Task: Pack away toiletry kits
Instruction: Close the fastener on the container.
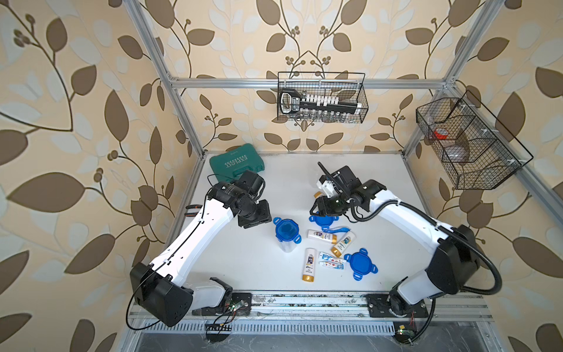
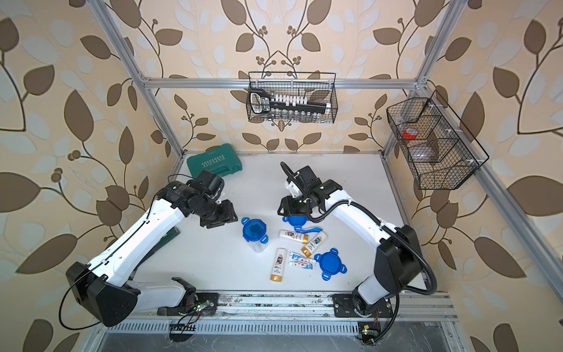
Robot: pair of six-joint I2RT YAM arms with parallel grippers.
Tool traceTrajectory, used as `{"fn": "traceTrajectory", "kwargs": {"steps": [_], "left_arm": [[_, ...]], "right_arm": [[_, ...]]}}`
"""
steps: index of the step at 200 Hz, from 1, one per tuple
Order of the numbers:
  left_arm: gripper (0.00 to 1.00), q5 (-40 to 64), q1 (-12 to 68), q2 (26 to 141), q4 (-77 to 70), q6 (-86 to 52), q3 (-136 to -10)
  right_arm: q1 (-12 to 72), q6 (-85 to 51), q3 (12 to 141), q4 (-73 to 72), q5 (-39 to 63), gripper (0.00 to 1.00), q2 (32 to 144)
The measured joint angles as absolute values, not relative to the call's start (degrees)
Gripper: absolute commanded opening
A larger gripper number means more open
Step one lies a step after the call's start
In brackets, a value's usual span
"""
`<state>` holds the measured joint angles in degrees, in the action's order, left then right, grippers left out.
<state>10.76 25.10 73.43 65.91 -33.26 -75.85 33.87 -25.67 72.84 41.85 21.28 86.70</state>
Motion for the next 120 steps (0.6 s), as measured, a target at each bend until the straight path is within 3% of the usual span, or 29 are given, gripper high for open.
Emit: {"fn": "traceTrajectory", "kwargs": {"steps": [35, 120], "left_arm": [[0.55, 13.78, 25.67, 77.38, 63.33, -31.00, -80.58], [0.54, 19.29, 26.70, 86.98, 58.96, -27.35, -82.70]], "right_arm": [[39.13, -27.62, 65.04, 39.62, 24.51, 0.56, 81.06], [42.13, -28.99, 62.33, 33.32, 27.05, 0.54, 85.71]]}}
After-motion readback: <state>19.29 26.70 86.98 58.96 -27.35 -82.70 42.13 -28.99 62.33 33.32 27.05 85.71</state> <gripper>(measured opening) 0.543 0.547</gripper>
